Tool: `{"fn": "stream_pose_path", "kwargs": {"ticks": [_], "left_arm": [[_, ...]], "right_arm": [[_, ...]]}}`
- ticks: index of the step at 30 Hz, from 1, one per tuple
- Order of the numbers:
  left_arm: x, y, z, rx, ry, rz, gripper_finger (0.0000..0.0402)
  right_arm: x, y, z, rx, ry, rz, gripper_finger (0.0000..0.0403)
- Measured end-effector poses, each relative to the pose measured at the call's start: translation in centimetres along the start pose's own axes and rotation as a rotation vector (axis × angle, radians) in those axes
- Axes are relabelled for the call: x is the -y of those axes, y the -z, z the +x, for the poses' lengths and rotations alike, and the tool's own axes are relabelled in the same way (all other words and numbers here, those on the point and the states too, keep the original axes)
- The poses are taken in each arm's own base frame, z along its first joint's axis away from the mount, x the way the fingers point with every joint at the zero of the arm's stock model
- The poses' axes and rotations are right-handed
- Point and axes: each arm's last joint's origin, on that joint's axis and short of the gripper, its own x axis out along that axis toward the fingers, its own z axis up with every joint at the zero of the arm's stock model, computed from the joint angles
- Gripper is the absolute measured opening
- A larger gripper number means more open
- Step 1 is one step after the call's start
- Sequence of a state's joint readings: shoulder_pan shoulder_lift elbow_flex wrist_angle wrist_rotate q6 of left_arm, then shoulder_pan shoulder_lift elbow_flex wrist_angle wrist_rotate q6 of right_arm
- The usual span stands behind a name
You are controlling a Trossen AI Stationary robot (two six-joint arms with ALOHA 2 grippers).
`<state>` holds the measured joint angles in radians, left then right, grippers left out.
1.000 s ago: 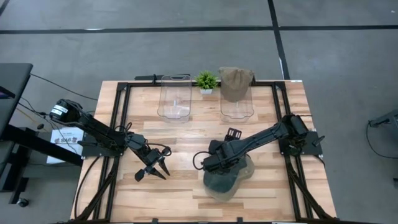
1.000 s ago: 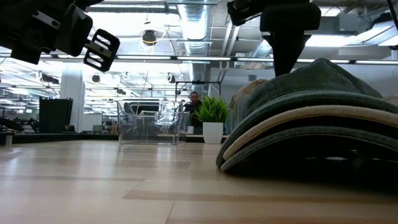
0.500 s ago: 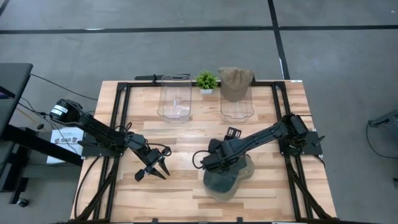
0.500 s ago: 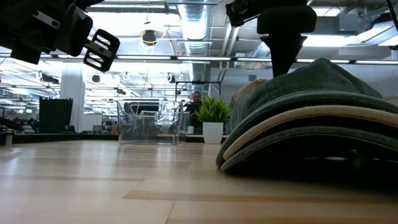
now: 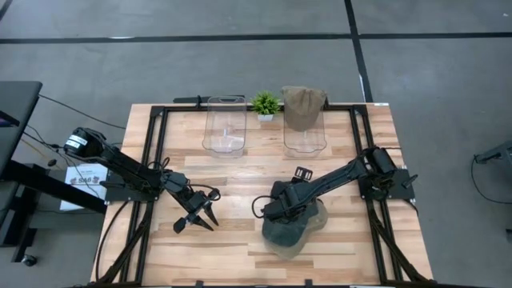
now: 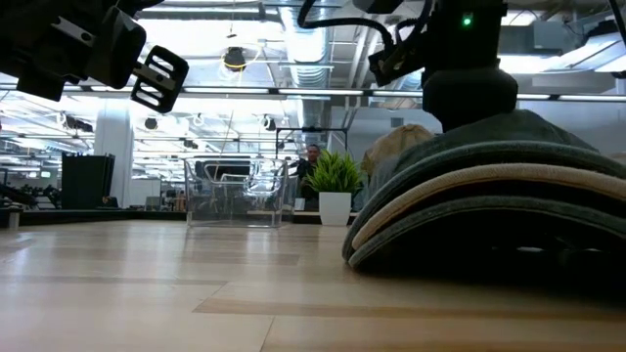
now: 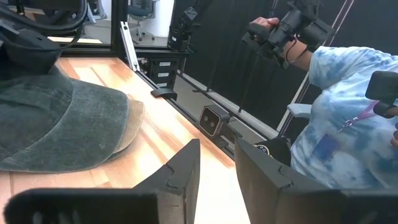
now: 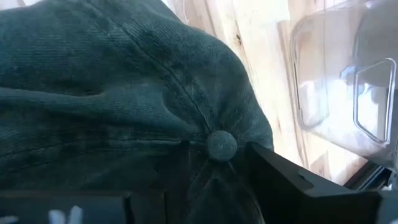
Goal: Pick & Place hat
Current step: Put the top blue cap into the left transparent bin
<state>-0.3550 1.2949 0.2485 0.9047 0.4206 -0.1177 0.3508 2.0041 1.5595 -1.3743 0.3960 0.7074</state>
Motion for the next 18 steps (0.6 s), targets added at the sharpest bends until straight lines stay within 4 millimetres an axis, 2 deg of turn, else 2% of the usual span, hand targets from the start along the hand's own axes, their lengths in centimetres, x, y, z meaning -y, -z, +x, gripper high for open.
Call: {"fn": "stream_pose_path", "kwargs": {"ticks": [5, 11, 18], "left_arm": [[0.0, 0.0, 0.0, 0.000, 0.000, 0.000, 0.0097], [0.0, 0.0, 0.0, 0.000, 0.000, 0.000, 0.0097], [0.0, 0.0, 0.0, 0.000, 0.000, 0.000, 0.0097]], "right_arm": [[0.0, 0.1, -0.1, -0.003, -0.007, -0.001, 0.0105], [-0.1, 0.1, -0.2, -0.032, -0.049, 0.000, 0.0015], [-0.1, -0.6, -2.1, 0.023, -0.092, 0.011, 0.0002]]}}
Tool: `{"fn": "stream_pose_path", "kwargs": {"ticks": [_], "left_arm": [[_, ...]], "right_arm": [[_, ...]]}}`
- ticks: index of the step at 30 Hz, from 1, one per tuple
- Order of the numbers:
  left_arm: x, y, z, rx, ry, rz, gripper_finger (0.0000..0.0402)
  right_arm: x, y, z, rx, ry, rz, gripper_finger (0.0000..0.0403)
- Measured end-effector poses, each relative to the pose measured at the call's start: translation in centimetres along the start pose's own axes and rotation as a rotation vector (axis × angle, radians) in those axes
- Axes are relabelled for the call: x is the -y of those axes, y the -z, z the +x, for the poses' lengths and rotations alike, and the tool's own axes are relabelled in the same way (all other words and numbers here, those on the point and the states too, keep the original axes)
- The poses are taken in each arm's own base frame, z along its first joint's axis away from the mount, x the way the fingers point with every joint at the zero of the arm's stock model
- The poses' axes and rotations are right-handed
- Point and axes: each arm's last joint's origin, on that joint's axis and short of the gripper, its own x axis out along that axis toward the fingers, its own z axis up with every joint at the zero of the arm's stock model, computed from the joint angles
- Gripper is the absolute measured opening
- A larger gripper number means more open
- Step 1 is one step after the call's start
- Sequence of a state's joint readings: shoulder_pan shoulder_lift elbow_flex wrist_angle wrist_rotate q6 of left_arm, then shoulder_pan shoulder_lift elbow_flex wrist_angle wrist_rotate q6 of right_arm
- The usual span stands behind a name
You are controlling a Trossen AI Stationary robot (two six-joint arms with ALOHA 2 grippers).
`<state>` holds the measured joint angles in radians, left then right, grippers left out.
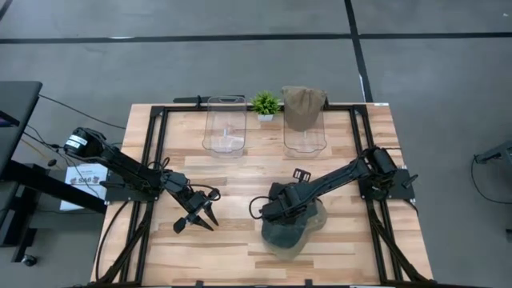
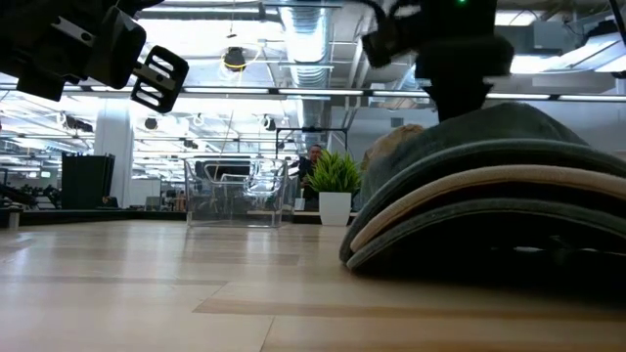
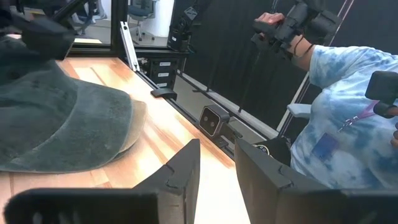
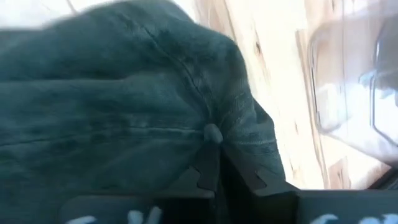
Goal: Pick & Place hat
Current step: Put the top blue cap into the left transparent bin
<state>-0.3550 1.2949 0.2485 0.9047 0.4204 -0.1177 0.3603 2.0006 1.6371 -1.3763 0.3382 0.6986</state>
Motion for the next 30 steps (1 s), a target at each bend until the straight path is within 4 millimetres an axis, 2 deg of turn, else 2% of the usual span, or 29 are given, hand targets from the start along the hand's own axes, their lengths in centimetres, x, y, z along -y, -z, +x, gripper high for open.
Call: {"fn": "stream_pose_path", "kwargs": {"ticks": [14, 21, 25, 30], "left_arm": [[0.0, 0.0, 0.0, 0.000, 0.000, 0.000, 0.0097], [0.0, 0.0, 0.0, 0.000, 0.000, 0.000, 0.0097], [0.0, 0.0, 0.0, 0.000, 0.000, -0.001, 0.0097], [0.0, 0.0, 0.0, -0.001, 0.000, -0.001, 0.0097]], "right_arm": [[0.2, -1.3, -5.1, 0.135, -0.102, -0.010, 0.0000], [0.3, -0.7, -5.4, 0.111, -0.061, 0.002, 0.0005], [0.4, -0.6, -5.4, 0.107, -0.050, 0.017, 0.0037], [0.3, -0.6, -5.0, 0.101, -0.048, 0.015, 0.0113]]}}
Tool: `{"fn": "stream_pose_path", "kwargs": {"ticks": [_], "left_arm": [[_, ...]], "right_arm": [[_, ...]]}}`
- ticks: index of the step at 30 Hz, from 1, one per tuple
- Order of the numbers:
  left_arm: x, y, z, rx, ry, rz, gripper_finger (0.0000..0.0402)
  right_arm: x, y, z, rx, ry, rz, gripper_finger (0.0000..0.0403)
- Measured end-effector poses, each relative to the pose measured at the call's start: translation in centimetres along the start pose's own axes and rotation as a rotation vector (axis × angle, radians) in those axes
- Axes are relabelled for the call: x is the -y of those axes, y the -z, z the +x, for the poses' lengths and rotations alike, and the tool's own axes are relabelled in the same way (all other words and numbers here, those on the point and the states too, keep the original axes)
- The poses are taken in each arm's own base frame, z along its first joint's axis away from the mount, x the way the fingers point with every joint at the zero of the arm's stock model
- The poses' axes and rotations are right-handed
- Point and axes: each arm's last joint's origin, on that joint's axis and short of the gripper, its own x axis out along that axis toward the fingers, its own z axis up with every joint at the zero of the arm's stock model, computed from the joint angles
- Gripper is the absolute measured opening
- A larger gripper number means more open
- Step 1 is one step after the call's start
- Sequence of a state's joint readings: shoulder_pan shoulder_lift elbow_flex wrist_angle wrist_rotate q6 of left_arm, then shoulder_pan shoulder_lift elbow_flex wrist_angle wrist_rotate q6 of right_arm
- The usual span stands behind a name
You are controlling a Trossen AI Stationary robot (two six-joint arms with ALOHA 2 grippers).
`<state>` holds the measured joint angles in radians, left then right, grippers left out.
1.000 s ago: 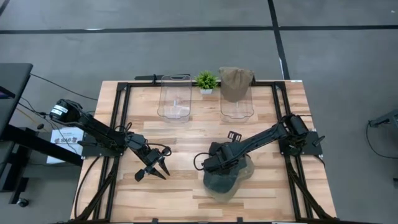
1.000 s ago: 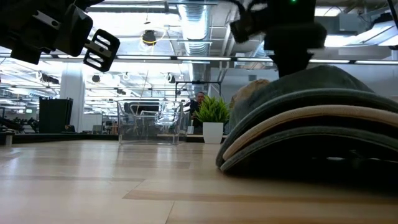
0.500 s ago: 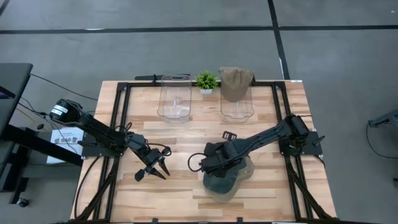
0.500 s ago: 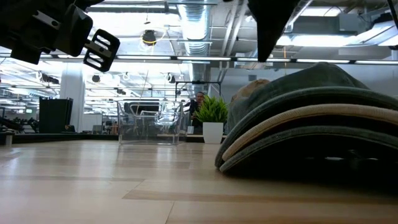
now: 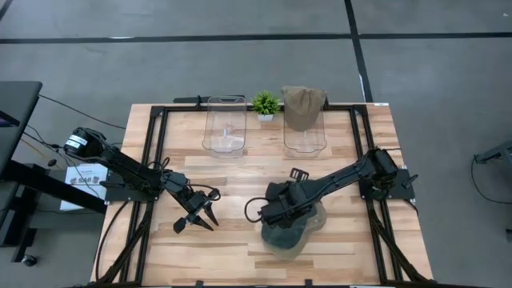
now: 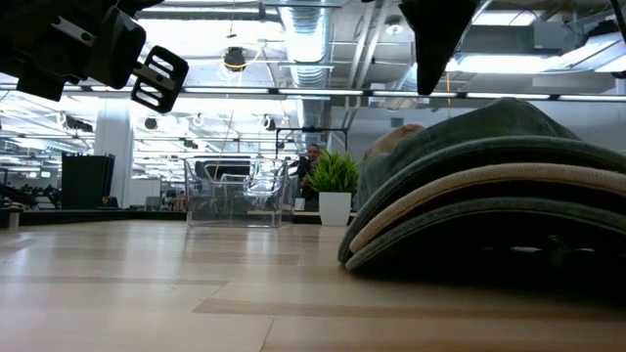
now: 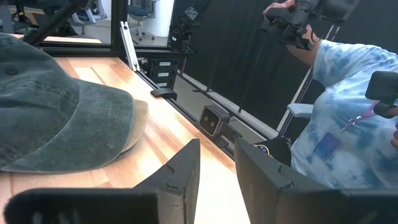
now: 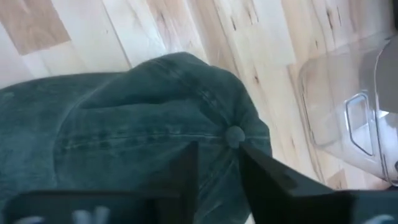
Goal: Pick & Place hat
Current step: Put the top blue cap into the left transparent bin
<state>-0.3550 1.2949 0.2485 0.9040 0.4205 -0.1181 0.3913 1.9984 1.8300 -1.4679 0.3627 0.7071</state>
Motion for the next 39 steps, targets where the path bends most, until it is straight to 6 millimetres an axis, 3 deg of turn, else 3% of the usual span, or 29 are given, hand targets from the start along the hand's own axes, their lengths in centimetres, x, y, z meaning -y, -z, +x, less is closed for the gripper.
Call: {"fn": "stream_pose_path", "kwargs": {"ticks": [7, 14, 27, 34, 39], "left_arm": [[0.0, 0.0, 0.0, -0.004, 0.000, -0.005, 0.0097], [0.0, 0.0, 0.0, -0.004, -0.001, -0.005, 0.0097], [0.0, 0.1, 0.0, -0.005, -0.001, -0.006, 0.0097], [0.0, 0.1, 0.0, -0.005, -0.001, -0.006, 0.0097], [0.0, 0.1, 0.0, -0.005, -0.001, -0.006, 0.0097]], "right_arm": [[-0.3, 0.9, 2.5, -0.082, 0.013, -0.033, 0.0207], [-0.2, 1.4, 4.4, -0.089, 0.081, -0.039, 0.0219], [0.3, 1.5, 7.3, -0.109, 0.091, -0.030, 0.0128], [0.3, 1.6, 7.5, -0.118, 0.089, -0.052, 0.0015], [0.4, 1.7, 7.4, -0.123, 0.094, -0.048, 0.0002]]}}
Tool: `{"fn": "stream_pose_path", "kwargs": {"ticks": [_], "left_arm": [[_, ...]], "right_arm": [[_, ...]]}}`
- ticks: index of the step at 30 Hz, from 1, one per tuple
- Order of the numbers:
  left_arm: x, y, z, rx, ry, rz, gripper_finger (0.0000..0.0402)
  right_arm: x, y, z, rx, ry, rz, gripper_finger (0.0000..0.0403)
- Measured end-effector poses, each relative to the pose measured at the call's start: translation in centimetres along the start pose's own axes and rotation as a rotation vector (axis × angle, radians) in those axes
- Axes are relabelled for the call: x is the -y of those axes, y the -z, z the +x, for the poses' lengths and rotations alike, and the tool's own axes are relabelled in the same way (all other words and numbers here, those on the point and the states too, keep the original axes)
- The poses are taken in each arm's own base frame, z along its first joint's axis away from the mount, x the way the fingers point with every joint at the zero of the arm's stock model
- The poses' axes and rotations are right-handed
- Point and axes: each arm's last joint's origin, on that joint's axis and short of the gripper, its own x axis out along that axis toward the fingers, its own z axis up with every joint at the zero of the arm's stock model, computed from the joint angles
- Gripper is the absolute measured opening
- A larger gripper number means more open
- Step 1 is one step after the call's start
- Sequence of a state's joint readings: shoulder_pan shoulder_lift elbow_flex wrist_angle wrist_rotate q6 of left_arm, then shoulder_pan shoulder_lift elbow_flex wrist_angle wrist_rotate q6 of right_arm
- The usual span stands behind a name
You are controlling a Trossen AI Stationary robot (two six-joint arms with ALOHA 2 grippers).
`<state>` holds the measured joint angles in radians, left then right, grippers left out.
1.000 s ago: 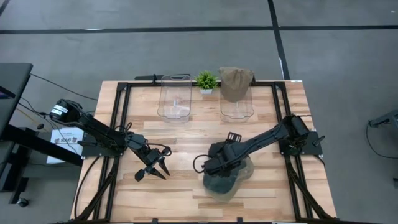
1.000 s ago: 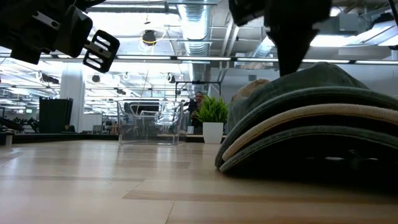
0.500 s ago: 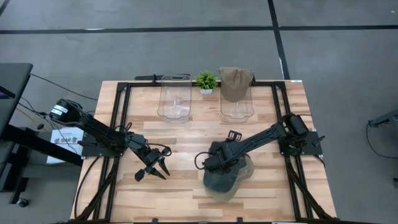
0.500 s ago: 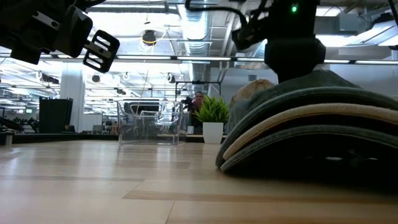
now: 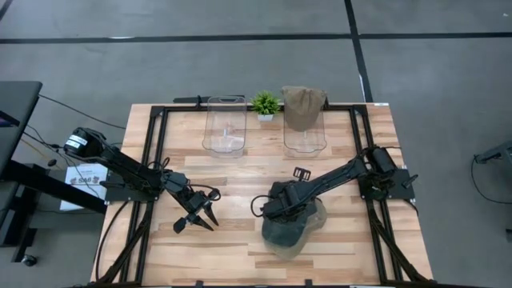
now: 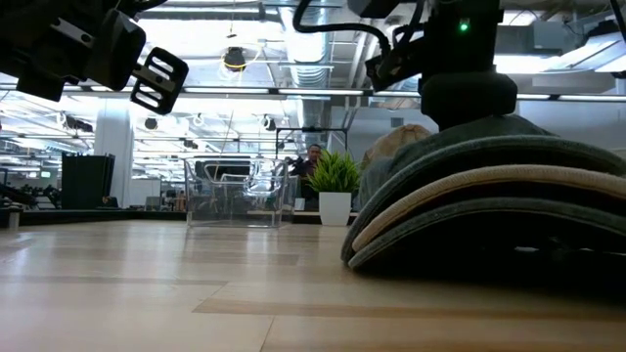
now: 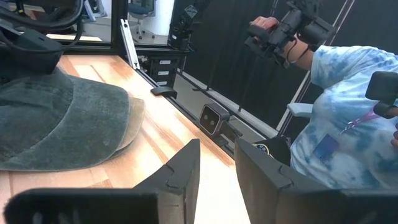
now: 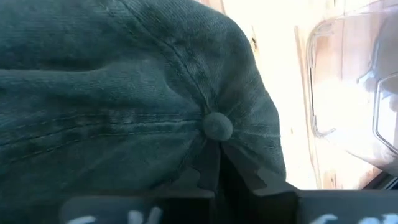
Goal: Pick & Place hat
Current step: Put the top blue cap into the left transparent bin
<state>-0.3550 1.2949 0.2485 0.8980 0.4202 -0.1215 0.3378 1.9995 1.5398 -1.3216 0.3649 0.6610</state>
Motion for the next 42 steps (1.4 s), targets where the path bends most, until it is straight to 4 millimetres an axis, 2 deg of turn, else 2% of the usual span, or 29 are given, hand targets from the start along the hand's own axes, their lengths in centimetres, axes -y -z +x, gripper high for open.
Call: {"fn": "stream_pose_path", "kwargs": {"ticks": [4, 14, 27, 30, 42], "left_arm": [[0.0, 0.0, 0.0, 0.000, 0.000, 0.000, 0.0097], [0.0, 0.1, 0.0, -0.002, 0.000, 0.003, 0.0097], [0.0, 0.1, 0.0, -0.003, 0.000, 0.003, 0.0097], [0.0, 0.1, 0.0, -0.003, 0.000, 0.003, 0.0097], [0.0, 0.1, 0.0, -0.003, 0.000, 0.003, 0.0097]], "right_arm": [[0.2, 0.2, -0.6, 0.020, -0.014, 0.007, 0.0001], [1.3, 1.1, -3.8, 0.150, -0.076, 0.043, 0.0000], [1.1, 0.9, -4.0, 0.177, -0.107, 0.032, 0.0006], [1.1, 1.0, -4.0, 0.168, -0.117, 0.004, 0.0031], [2.9, -0.3, -3.0, 0.147, -0.079, 0.015, 0.0193]]}}
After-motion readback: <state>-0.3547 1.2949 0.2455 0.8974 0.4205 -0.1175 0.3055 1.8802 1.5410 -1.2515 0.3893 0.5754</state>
